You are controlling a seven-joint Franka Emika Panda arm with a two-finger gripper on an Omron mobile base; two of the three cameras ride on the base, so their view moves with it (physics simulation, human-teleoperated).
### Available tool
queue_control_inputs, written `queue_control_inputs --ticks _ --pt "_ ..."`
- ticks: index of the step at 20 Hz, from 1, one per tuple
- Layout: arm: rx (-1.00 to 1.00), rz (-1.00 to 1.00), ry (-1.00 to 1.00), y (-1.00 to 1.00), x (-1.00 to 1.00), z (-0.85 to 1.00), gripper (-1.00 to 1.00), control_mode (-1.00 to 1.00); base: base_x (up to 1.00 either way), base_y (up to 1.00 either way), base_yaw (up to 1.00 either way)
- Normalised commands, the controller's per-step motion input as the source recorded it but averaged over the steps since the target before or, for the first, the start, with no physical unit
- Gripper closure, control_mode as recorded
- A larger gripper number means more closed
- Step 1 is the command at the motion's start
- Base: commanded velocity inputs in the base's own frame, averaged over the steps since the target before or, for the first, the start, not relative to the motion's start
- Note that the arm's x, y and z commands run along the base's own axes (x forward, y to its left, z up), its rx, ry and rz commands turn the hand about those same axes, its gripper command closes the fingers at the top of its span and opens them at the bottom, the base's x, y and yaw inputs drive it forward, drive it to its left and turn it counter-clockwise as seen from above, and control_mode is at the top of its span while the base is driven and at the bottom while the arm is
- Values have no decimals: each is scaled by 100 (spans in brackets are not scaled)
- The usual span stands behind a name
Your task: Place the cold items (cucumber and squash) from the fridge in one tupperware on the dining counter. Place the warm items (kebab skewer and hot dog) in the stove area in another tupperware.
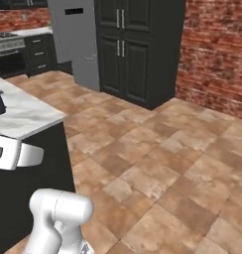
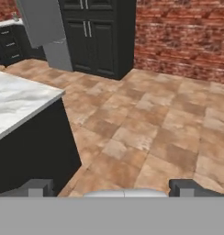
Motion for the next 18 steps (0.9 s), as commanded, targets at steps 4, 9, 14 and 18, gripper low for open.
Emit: queue_control_inputs --ticks 4,9,14,18 --pt "0 0 0 0 0 0 -100 100 97 -78 38" --pt "0 0 0 0 0 0 -100 100 93 -80 37" --pt "0 0 0 0 0 0 -100 100 90 -82 37" --pt "0 0 0 0 0 0 -100 100 89 -82 36"
